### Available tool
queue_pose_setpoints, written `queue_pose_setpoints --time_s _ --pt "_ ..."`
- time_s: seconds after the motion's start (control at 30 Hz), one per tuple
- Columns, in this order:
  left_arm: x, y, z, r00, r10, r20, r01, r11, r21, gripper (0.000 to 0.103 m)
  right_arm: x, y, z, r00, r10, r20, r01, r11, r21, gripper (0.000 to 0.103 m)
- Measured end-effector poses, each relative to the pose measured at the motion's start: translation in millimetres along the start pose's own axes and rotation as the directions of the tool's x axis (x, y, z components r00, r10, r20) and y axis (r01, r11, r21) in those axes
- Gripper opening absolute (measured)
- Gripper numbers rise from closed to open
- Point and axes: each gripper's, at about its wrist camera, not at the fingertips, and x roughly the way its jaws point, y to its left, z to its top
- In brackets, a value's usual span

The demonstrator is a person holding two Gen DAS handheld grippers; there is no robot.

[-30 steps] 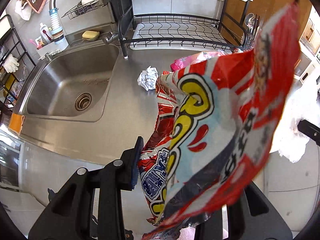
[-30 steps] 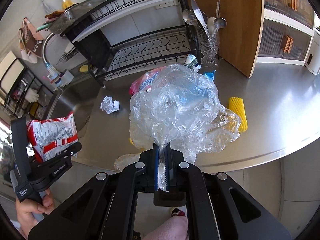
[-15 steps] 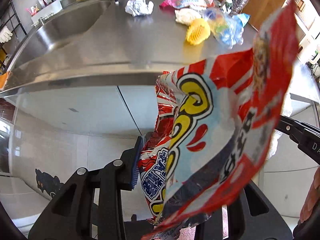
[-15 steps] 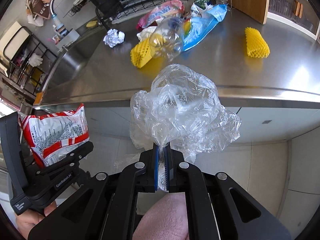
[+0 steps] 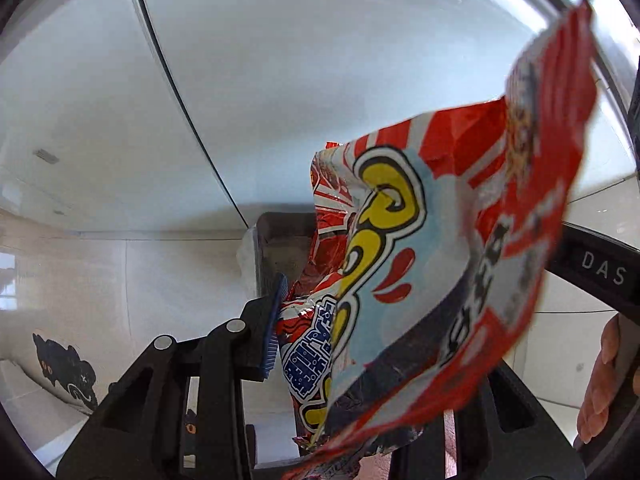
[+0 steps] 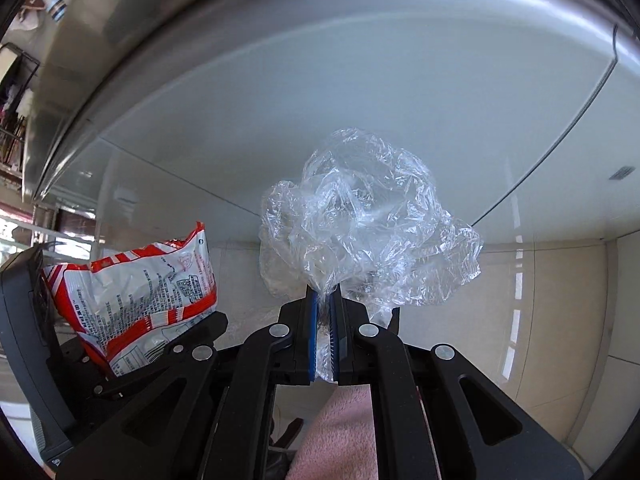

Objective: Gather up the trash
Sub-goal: 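Carry wrapper and plastic bag down over the floor bin with both tools, then open both tools to drop wrapper and bag into the bin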

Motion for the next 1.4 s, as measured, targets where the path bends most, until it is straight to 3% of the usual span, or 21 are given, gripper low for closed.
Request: queue_pose_setpoints --time_s 0.2,0.4,0.43,0.47,0.5,0.53,0.77,0.87,1.03,1.17,1.4 --pt "66 8 0 0.999 -0.017 -0.049 0.017 1.0 -0.004 0.032 75 -19 -8 0.998 0.012 -0.054 -0.009 0.999 0.053 0.009" --pt "99 0 9 0.998 -0.01 -0.064 0.011 1.0 0.01 0.034 112 -28 -7 0.997 0.013 -0.074 -0.006 0.995 0.102 0.01" --pt "104 -8 15 0.998 -0.007 -0.064 0.008 1.0 0.012 0.039 114 -28 -5 0.997 0.015 -0.075 -0.007 0.995 0.104 0.012" --pt "104 -11 15 0.998 -0.001 -0.062 0.002 1.0 0.013 0.042 117 -29 -4 0.996 0.018 -0.083 -0.009 0.994 0.108 0.015" --pt "103 -12 14 0.998 0.005 -0.056 -0.004 1.0 0.014 0.049 115 -36 -7 0.996 0.028 -0.088 -0.018 0.993 0.118 0.036" --pt "103 -13 15 0.999 0.008 -0.052 -0.007 1.0 0.015 0.053 114 -36 -6 0.996 0.039 -0.084 -0.028 0.991 0.132 0.064" --pt "75 -24 24 0.999 0.018 -0.031 -0.018 1.0 0.009 0.071 91 -29 1 0.997 0.049 -0.051 -0.041 0.986 0.159 0.067" --pt "45 -23 20 0.999 0.034 -0.012 -0.034 0.999 0.003 0.078 66 -28 6 0.998 0.053 -0.032 -0.047 0.986 0.161 0.071" --pt "-25 -26 23 0.997 0.043 0.058 -0.043 0.999 0.001 0.095 -1 -34 9 0.999 0.029 0.036 -0.035 0.986 0.164 0.096" --pt "-87 -46 30 0.986 0.051 0.156 -0.055 0.998 0.021 0.095 -74 -32 3 0.989 0.009 0.147 -0.023 0.995 0.099 0.1" --pt "-176 -74 70 0.958 0.004 0.285 -0.015 0.999 0.036 0.095 -189 -38 13 0.926 -0.026 0.377 0.011 0.999 0.041 0.1"
